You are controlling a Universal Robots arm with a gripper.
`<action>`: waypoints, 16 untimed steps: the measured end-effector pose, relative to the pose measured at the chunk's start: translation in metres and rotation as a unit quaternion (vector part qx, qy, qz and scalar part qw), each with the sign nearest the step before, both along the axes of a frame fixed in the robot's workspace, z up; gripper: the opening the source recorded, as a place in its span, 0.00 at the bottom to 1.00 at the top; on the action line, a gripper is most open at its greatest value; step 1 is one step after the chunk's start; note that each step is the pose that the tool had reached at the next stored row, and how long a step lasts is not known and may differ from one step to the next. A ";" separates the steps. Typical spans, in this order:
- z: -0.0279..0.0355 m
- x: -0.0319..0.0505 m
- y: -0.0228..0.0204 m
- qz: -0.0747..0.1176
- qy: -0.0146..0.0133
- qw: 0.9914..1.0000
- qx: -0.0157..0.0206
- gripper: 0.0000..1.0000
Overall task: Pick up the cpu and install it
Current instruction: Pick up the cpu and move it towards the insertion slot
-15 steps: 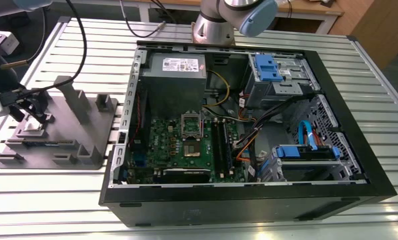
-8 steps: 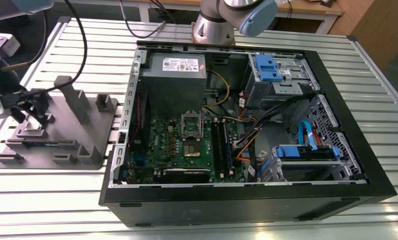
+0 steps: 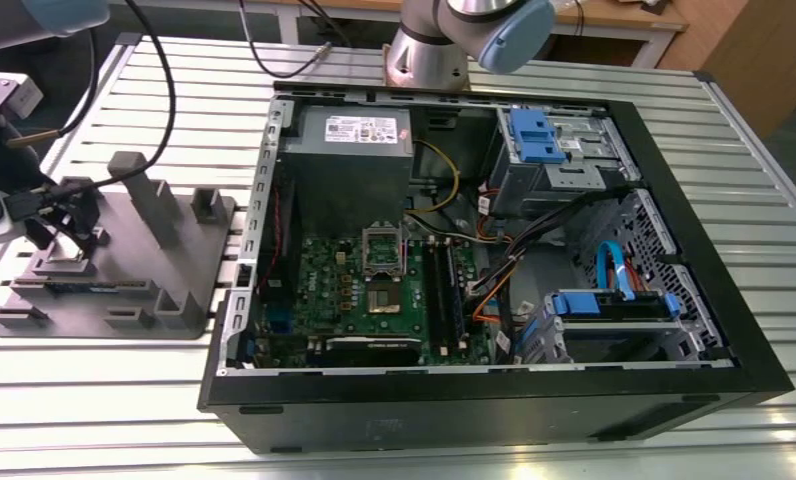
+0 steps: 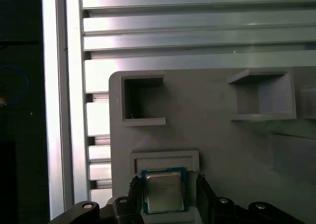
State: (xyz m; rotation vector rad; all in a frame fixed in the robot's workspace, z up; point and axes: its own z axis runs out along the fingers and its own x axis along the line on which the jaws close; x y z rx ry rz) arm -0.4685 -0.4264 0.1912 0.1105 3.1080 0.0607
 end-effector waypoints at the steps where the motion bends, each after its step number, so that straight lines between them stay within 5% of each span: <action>1: -0.0004 0.0000 0.0000 0.001 0.000 1.000 0.000 0.56; 16: -0.0033 -0.0008 -0.0007 0.024 0.000 1.000 -0.003 0.56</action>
